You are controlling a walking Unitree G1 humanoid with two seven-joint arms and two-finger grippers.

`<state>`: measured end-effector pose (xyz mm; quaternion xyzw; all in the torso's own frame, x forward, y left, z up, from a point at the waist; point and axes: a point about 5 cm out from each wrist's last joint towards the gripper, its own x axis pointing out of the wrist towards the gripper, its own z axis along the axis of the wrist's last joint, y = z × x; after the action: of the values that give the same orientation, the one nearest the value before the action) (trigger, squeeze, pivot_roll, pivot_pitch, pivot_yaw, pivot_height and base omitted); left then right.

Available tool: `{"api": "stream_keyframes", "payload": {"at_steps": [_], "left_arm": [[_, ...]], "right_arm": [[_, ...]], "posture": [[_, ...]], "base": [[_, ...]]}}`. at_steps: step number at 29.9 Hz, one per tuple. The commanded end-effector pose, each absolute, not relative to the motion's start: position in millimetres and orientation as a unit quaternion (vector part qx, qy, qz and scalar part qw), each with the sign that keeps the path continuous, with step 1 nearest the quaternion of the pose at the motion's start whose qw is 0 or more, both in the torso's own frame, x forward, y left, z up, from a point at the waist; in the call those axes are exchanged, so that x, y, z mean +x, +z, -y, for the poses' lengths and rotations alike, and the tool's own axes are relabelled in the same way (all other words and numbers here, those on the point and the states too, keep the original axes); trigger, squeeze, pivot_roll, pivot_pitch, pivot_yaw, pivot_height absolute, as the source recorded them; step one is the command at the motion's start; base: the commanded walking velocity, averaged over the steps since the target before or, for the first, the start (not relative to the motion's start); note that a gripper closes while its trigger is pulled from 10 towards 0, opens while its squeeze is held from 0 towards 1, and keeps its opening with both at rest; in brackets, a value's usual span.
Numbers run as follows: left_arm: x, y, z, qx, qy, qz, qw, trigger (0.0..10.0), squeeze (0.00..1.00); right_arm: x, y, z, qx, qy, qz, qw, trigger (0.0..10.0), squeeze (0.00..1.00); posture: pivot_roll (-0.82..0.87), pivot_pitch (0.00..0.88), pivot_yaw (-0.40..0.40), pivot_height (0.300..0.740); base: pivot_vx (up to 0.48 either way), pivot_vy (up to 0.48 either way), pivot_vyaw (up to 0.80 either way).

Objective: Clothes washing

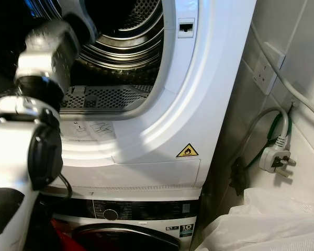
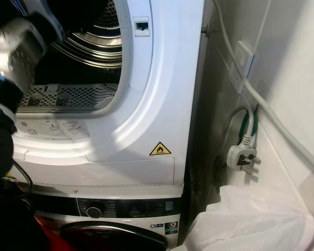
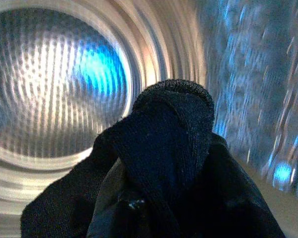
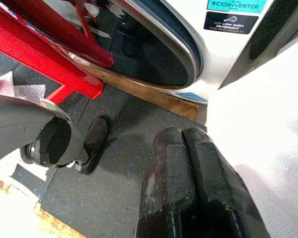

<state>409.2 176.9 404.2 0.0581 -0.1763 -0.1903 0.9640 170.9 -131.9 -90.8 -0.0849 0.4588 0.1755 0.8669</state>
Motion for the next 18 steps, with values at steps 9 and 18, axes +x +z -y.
{"api": "stream_keyframes", "payload": {"at_steps": [9,18], "left_arm": [[419.3,365.5,-198.5,0.015,-0.105,0.054,0.993,10.0,1.00],[417.8,374.2,-193.8,0.032,-0.127,0.061,0.990,10.0,1.00]], "right_arm": [[171.5,-90.6,127.6,-0.083,0.178,-0.459,0.867,10.0,0.00],[173.3,-89.8,127.7,-0.081,0.175,-0.457,0.868,10.0,0.00]], "posture": [[0.05,0.000,0.093,0.740],[0.05,0.000,0.096,0.740]], "base": [[0.000,0.000,0.00],[0.000,0.000,0.00]]}}
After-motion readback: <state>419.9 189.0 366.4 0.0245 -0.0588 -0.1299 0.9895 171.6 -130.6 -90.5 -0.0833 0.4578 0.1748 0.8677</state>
